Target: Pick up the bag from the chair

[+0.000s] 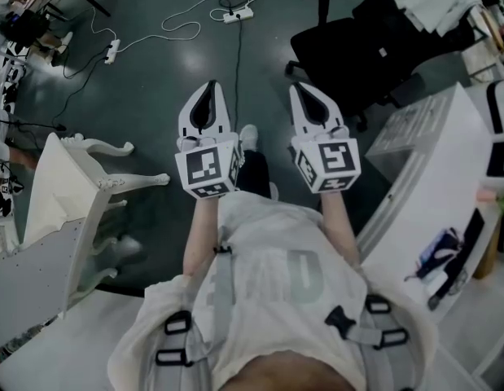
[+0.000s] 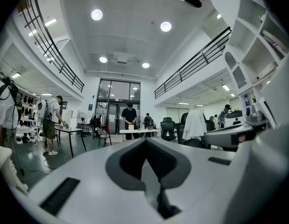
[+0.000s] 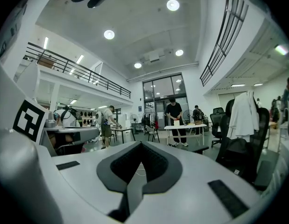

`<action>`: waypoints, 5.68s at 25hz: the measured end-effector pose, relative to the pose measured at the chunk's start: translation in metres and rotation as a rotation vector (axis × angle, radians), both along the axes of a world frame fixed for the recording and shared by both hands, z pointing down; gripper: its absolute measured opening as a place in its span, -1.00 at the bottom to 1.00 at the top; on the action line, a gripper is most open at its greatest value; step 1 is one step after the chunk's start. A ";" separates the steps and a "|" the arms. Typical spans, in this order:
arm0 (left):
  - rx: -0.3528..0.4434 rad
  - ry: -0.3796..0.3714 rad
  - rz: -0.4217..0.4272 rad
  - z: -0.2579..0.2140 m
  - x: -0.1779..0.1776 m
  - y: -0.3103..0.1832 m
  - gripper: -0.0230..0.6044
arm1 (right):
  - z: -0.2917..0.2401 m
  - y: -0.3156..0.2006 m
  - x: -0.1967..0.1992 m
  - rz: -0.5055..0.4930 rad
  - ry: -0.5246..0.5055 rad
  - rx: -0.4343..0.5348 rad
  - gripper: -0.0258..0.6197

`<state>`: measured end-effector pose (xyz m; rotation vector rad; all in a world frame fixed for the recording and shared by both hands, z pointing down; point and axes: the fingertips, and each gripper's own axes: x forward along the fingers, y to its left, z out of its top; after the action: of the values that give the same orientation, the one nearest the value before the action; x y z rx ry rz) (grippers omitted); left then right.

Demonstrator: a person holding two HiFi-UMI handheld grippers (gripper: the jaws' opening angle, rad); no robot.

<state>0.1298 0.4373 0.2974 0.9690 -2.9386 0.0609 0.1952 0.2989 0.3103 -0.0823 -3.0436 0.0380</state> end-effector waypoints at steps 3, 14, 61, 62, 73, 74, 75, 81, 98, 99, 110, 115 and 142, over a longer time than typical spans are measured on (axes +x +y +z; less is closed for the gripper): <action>0.008 -0.013 0.008 -0.001 -0.015 -0.011 -0.91 | -0.001 -0.008 -0.013 -0.006 -0.002 0.028 -0.91; 0.016 -0.014 0.067 0.001 -0.112 -0.071 -0.91 | -0.006 -0.063 -0.097 0.055 -0.017 0.060 -0.91; -0.021 0.043 0.127 0.011 -0.437 -0.228 -0.91 | 0.002 -0.208 -0.427 0.113 0.053 -0.002 -0.91; -0.023 0.044 0.137 0.010 -0.436 -0.233 -0.91 | -0.001 -0.213 -0.425 0.124 0.049 0.002 -0.91; 0.031 -0.014 0.403 -0.015 -0.377 -0.363 -0.91 | -0.024 -0.331 -0.309 0.472 0.016 0.051 -0.91; 0.033 -0.020 0.439 -0.016 -0.366 -0.378 -0.91 | -0.022 -0.344 -0.292 0.522 0.014 0.042 -0.91; 0.034 -0.026 0.476 -0.017 -0.354 -0.395 -0.91 | -0.021 -0.358 -0.276 0.573 0.013 0.032 -0.91; 0.021 -0.026 0.725 -0.019 -0.288 -0.468 -0.91 | -0.024 -0.402 -0.195 0.824 0.012 0.010 -0.91; 0.032 -0.036 1.123 -0.030 -0.253 -0.568 -0.91 | -0.030 -0.430 -0.124 1.299 -0.011 0.007 -0.91; 0.027 -0.051 1.134 -0.029 -0.257 -0.571 -0.91 | -0.029 -0.431 -0.128 1.310 -0.012 0.006 -0.91; 0.016 -0.009 1.147 -0.013 -0.304 -0.586 -0.91 | -0.019 -0.437 -0.150 1.380 0.004 -0.009 -0.91; 0.024 -0.001 1.123 -0.014 -0.301 -0.596 -0.91 | -0.017 -0.450 -0.161 1.320 0.026 0.008 -0.91; 0.108 0.052 1.187 -0.021 -0.276 -0.604 -0.16 | -0.015 -0.477 -0.149 1.191 -0.042 -0.073 -0.10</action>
<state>-0.1462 -0.1672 0.2763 2.4612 -1.8993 -0.0834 0.0459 -0.1776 0.2958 1.6698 -2.6227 0.2220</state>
